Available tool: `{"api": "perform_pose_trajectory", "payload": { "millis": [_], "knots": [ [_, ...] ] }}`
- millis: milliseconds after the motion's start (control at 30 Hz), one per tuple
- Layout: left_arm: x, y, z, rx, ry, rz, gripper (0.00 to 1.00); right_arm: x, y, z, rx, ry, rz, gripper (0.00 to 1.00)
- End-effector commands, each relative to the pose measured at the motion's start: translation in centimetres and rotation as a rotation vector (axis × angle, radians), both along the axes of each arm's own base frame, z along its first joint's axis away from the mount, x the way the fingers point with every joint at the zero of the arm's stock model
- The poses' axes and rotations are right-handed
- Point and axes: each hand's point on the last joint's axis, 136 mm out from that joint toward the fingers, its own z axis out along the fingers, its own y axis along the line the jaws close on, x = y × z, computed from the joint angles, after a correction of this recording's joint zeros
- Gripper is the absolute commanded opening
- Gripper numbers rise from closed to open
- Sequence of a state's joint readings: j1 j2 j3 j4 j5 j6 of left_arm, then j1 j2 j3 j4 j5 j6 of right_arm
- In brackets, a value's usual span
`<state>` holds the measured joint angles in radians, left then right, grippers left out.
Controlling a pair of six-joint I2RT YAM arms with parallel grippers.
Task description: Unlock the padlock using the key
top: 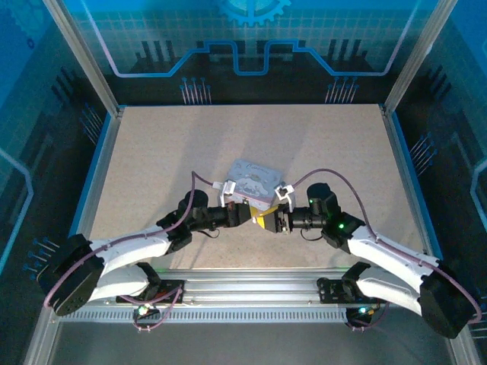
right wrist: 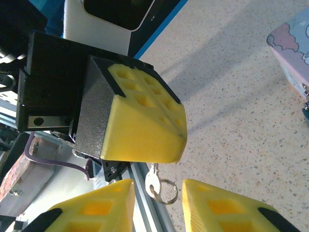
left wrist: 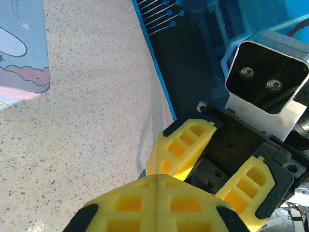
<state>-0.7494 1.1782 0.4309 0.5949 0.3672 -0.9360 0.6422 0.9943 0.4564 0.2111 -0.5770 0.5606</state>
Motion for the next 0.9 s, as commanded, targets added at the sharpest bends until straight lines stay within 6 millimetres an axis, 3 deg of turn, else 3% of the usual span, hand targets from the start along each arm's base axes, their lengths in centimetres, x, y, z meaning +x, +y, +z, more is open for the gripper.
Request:
{"api": "perform_pose_trajectory", "payload": {
  "millis": [0,867],
  "knots": [
    [0.1,0.0,1.2,-0.005,-0.055,0.005,0.00,0.3,-0.4,0.1,0.018,0.007,-0.027,0.36],
    [0.3,0.7,0.8,0.014,-0.042,0.050,0.00,-0.8,2.4,0.2,0.062,0.055,0.080,0.32]
  ]
}}
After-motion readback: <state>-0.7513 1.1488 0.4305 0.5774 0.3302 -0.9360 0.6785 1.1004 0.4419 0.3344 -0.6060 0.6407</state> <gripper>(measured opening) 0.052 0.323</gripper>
